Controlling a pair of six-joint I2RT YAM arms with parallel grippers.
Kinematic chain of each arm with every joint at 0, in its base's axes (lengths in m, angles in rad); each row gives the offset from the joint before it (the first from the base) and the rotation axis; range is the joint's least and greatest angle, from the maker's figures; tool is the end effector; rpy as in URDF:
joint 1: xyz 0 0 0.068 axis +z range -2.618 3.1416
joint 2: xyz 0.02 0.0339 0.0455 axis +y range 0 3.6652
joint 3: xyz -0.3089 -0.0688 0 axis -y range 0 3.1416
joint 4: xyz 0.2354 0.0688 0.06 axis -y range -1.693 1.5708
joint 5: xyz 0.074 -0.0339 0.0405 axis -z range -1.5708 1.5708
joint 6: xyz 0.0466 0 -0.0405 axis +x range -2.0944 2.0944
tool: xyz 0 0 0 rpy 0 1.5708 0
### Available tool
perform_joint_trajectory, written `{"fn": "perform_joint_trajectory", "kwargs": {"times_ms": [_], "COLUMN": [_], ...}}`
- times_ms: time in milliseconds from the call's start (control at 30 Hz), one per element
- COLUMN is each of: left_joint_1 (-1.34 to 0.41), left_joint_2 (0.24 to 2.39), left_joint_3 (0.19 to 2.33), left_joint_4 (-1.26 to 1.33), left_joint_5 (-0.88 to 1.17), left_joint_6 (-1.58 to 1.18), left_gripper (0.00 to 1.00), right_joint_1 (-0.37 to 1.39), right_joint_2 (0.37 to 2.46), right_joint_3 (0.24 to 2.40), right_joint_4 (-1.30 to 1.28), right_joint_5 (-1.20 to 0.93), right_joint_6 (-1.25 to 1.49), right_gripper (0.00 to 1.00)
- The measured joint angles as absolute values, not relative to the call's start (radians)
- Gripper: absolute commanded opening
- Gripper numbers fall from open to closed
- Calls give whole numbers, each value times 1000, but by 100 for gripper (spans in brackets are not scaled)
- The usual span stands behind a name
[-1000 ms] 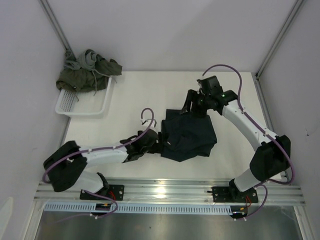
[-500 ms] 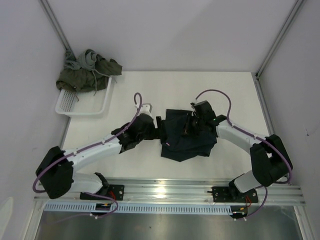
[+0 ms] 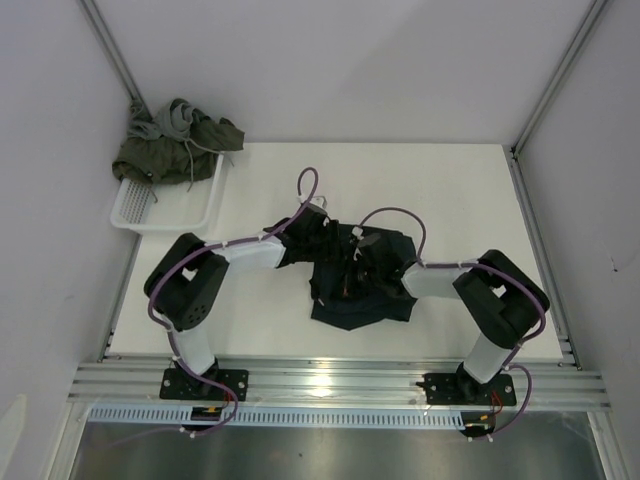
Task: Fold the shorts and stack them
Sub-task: Fold the shorts
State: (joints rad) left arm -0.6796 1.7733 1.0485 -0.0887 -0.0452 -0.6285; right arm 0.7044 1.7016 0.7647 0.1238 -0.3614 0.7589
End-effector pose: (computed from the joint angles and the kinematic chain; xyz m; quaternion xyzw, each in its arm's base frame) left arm 0.2976 -0.2378 0.2173 0.0154 0.9288 -0.2082 0.3061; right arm 0.2399 0.2255 0.1802 -0.0415 0.9154 0.3673 0.1592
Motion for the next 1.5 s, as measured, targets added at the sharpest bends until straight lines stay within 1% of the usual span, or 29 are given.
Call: {"fn": "perform_joint_trajectory", "kwargs": {"times_ms": [33,100,133,200,233,300,333,400,467,500,567,600,633,667,700,733,767,800,833,933,1033,1067,1133,1267,1300,1433,1500], "left_joint_1": [-676,-670,-668,-662,-659,-653,-649,-642,-634,-633,-628,-625,-622,-618,-614,-609,-604,-601,-598,-595,-595,-595,-595,-614,-626,-702,-740], "left_joint_2": [1789,1808,1813,1814,1814,1814,1814,1815,1822,1827,1840,1845,1848,1848,1848,1848,1848,1848,1847,1836,1822,1816,1797,1681,1636,1478,1441], "left_joint_3": [1048,1048,1048,1048,1048,1048,1048,1049,1053,1056,1067,1074,1082,1090,1100,1112,1126,1141,1154,1180,1206,1212,1211,1131,1095,940,882], "left_joint_4": [-85,-81,-76,-64,-52,-33,-24,-14,-6,-4,-1,0,1,1,1,1,0,-2,-4,-25,-68,-78,-92,-88,-86,-41,-15], "left_joint_5": [-30,-9,4,24,35,56,67,83,102,109,116,118,119,120,119,118,116,113,108,91,72,66,64,57,56,56,57], "left_joint_6": [-629,-632,-633,-641,-648,-659,-663,-673,-678,-679,-681,-681,-681,-678,-675,-671,-664,-661,-654,-634,-604,-595,-583,-575,-575,-592,-603], "left_gripper": [70,68,62,56,44,33,24,18,17,17,17,18,30,34,38,51,57,62,73,82,82,82,81,79,77,72,68], "right_joint_1": [721,748,756,770,775,784,788,796,800,801,803,803,802,799,791,783,768,744,717,587,455,409,336,250,239,230,232], "right_joint_2": [1702,1701,1701,1701,1699,1689,1682,1666,1648,1639,1606,1581,1549,1516,1473,1426,1378,1330,1291,1186,1162,1171,1212,1353,1396,1548,1598], "right_joint_3": [756,738,732,715,704,680,669,647,635,633,631,630,629,628,628,628,629,629,629,629,624,619,611,607,606,601,601], "right_joint_4": [143,180,195,231,250,287,302,321,324,318,286,265,238,217,191,170,152,134,119,95,109,117,133,205,239,391,452], "right_joint_5": [-357,-344,-337,-319,-311,-289,-276,-258,-241,-237,-220,-213,-209,-207,-206,-208,-211,-218,-231,-287,-368,-405,-473,-605,-641,-766,-801], "right_joint_6": [764,773,777,789,795,805,810,813,810,808,796,789,780,773,765,757,750,745,739,728,723,721,715,707,712,757,778], "right_gripper": [0,0,0,0,0,0,0,0,0,2,6,9,13,17,18,20,24,26,27,29,33,38,40,38,37,36,32]}}
